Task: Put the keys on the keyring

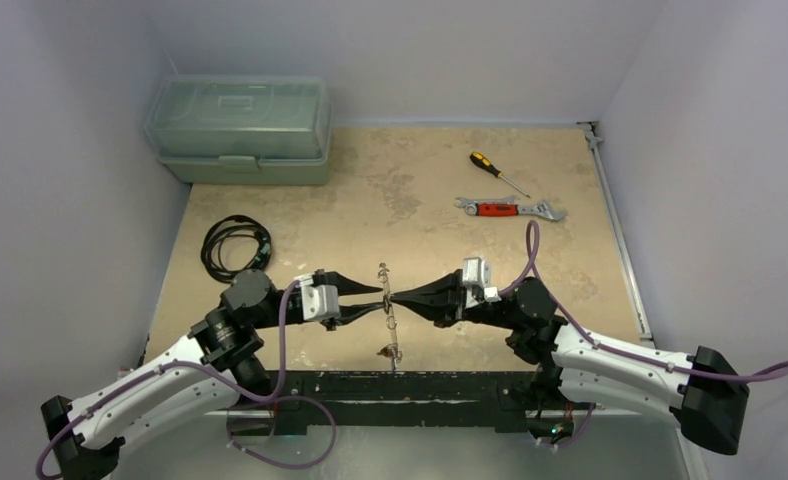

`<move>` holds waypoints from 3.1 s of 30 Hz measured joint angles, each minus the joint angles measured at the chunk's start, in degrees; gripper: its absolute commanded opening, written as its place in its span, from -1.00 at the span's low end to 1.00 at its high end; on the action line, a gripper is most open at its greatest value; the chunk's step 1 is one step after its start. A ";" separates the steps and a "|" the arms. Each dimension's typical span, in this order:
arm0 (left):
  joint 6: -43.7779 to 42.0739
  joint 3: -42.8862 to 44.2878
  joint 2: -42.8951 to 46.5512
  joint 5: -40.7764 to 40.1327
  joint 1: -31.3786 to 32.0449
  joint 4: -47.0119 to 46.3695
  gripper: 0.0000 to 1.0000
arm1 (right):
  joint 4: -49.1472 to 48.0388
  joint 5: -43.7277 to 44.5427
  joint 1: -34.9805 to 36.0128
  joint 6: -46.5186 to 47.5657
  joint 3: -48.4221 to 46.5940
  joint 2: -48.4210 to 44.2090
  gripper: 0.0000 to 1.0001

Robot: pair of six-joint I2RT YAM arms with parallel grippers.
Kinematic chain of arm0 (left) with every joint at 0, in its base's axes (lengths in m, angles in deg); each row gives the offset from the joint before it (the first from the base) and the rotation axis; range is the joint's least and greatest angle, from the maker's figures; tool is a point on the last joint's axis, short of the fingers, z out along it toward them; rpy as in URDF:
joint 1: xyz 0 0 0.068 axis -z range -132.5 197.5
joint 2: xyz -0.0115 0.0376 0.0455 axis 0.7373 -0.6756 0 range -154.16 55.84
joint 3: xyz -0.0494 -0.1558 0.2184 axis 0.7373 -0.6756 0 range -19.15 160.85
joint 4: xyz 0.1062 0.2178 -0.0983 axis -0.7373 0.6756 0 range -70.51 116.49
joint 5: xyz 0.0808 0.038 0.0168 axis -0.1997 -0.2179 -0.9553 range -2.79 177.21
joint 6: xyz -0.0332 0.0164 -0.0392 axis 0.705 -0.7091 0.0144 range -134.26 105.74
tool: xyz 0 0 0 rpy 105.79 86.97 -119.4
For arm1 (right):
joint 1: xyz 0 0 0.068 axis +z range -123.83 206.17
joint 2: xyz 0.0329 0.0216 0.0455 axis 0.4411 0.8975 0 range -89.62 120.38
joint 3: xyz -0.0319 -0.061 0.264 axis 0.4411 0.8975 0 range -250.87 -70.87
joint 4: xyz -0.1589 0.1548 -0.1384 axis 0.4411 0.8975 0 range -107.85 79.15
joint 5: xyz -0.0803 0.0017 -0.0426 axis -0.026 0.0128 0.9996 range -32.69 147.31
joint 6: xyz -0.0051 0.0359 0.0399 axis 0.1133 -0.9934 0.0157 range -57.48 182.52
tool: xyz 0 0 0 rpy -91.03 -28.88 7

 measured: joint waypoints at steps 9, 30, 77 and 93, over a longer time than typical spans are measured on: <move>0.68 0.00 -1.95 0.98 -0.31 -0.02 -0.66 | -1.27 -1.33 0.00 -0.39 0.00 1.09 -1.00; 1.55 0.90 -2.12 -0.11 -0.55 2.43 -1.00 | -1.49 -1.62 -0.04 -0.37 0.00 2.12 -0.61; -4.37 12.85 -17.79 -11.43 -0.66 29.59 -1.00 | 31.78 1.92 0.00 23.96 -12.74 11.19 -0.33; -4.37 12.85 -17.79 -10.38 -0.66 29.62 -1.00 | 29.73 1.97 0.00 23.98 -12.74 13.05 -0.56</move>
